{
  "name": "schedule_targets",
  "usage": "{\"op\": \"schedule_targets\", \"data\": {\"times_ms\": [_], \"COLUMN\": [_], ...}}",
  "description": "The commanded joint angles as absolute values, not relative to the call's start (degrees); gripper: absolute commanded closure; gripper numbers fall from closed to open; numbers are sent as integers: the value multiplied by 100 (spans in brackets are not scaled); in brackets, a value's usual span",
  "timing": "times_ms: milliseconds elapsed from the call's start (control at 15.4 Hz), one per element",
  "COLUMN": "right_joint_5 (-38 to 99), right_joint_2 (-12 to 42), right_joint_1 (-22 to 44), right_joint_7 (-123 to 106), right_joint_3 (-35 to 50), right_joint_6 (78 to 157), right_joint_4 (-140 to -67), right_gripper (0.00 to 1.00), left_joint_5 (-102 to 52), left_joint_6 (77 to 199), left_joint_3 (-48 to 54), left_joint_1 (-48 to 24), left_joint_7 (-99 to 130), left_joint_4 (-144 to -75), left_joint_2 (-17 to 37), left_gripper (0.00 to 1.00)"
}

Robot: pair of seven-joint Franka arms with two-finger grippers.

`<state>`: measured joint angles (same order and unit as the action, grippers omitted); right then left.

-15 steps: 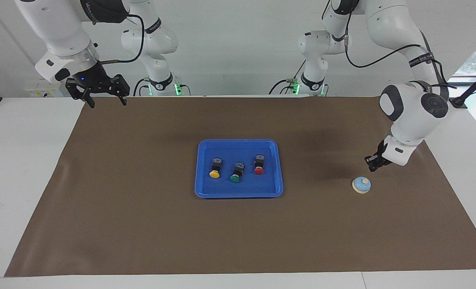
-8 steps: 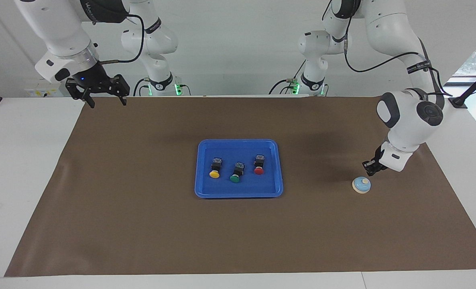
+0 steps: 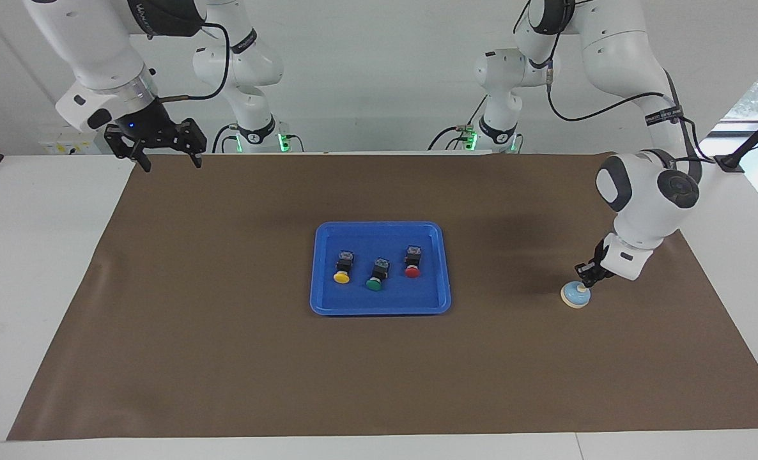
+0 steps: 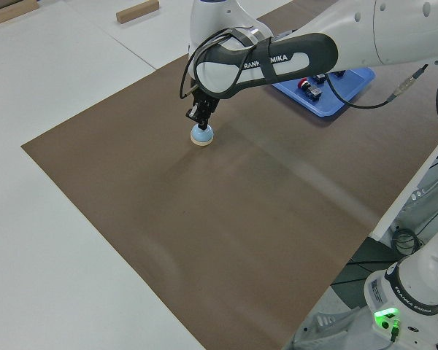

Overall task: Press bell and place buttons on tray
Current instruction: 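Press down on the white call bell with the left gripper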

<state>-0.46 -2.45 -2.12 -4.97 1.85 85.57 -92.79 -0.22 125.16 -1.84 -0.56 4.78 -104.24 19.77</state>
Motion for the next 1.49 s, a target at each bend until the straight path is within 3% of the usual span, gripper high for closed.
{"op": "schedule_targets", "data": {"times_ms": [0,1427], "right_joint_5": [-62,-62], "right_joint_2": [-352,-360], "right_joint_1": [-281,-281], "right_joint_7": [-571,-571], "right_joint_3": [237,237], "right_joint_6": [8534,8534], "right_joint_4": [-9387,-9387], "right_gripper": [0,0], "left_joint_5": [53,35], "left_joint_6": [12656,12656], "left_joint_3": [-211,-211], "left_joint_1": [-105,-193], "left_joint_7": [615,738], "left_joint_4": [-10389,-10485], "left_joint_2": [2039,2021], "left_gripper": [100,100]}}
